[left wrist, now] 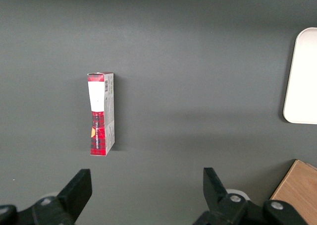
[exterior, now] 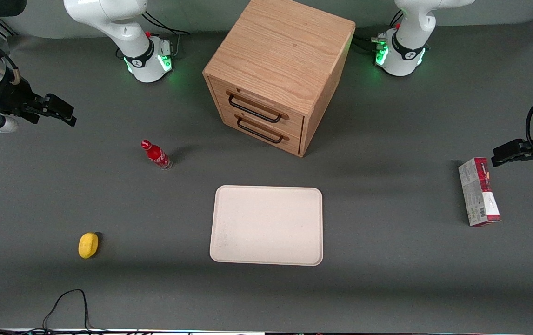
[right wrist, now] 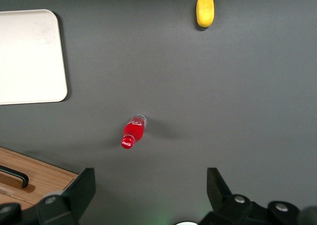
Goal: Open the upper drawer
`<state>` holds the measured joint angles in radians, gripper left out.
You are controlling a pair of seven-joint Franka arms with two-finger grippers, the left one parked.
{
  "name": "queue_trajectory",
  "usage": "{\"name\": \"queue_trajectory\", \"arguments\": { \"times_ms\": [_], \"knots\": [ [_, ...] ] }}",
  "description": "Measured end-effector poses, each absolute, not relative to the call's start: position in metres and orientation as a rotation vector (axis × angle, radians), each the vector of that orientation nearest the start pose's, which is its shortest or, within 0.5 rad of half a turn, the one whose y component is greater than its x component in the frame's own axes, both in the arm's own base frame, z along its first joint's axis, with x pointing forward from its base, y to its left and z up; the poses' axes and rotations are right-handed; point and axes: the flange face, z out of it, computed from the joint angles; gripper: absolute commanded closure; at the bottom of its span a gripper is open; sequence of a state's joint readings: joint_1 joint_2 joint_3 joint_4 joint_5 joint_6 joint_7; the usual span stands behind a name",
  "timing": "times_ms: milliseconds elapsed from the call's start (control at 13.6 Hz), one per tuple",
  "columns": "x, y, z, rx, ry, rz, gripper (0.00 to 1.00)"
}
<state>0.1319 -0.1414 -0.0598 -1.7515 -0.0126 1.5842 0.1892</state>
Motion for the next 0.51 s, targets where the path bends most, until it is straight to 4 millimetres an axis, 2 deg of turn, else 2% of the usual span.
{"name": "queue_trajectory", "arguments": {
  "times_ms": [294,514],
  "knots": [
    [0.5085,0.0343,0.6152,-3.134,0.182,0.042,0.0],
    [0.5153,0.0428,0.6121,-3.095,0.167,0.051,0.0]
  ]
}}
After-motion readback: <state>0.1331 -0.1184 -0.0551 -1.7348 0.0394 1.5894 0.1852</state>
